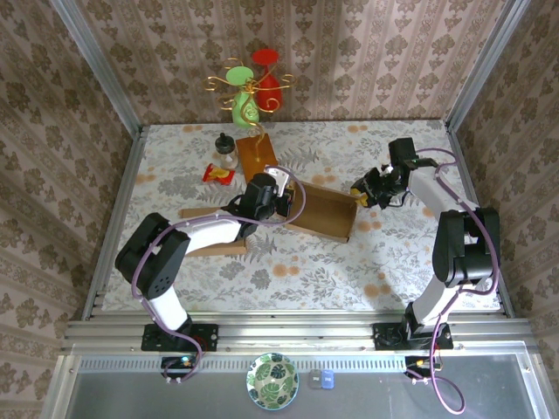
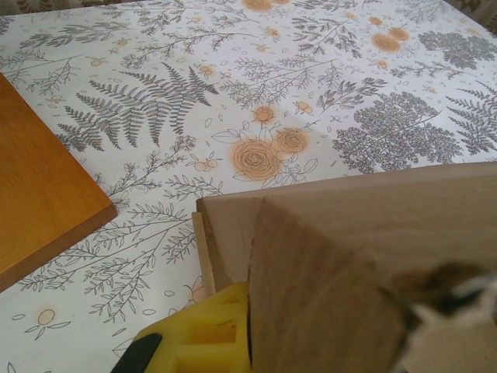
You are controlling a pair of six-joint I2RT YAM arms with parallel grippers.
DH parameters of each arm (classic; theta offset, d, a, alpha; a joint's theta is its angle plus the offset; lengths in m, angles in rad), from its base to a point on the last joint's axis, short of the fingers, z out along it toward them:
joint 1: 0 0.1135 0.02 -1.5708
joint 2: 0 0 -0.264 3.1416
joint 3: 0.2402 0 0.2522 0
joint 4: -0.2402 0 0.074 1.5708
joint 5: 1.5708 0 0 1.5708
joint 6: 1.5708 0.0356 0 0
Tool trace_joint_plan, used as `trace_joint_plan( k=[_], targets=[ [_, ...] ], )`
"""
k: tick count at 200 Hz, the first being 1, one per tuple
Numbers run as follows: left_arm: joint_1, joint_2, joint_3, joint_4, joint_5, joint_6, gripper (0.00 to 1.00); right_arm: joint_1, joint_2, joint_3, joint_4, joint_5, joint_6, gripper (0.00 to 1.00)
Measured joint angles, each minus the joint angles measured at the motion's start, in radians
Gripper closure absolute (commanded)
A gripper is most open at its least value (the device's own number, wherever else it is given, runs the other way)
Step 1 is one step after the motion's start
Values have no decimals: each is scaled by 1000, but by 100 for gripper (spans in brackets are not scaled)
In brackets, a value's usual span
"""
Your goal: Fold the paper box
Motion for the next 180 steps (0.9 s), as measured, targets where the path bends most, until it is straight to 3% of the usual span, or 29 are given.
trace_joint_plan(
  k=[87, 148, 180],
  targets=[
    [0, -2, -32, -4, 34, -61, 100, 16, -18, -50, 5, 28, -61, 73],
    [-3, -30, -103, -32, 83, -113, 77, 47, -42, -106, 5, 66, -120, 73],
    [-8, -53, -119, -93, 103, -135, 70, 61, -42, -115, 4, 85, -137, 72]
  ],
)
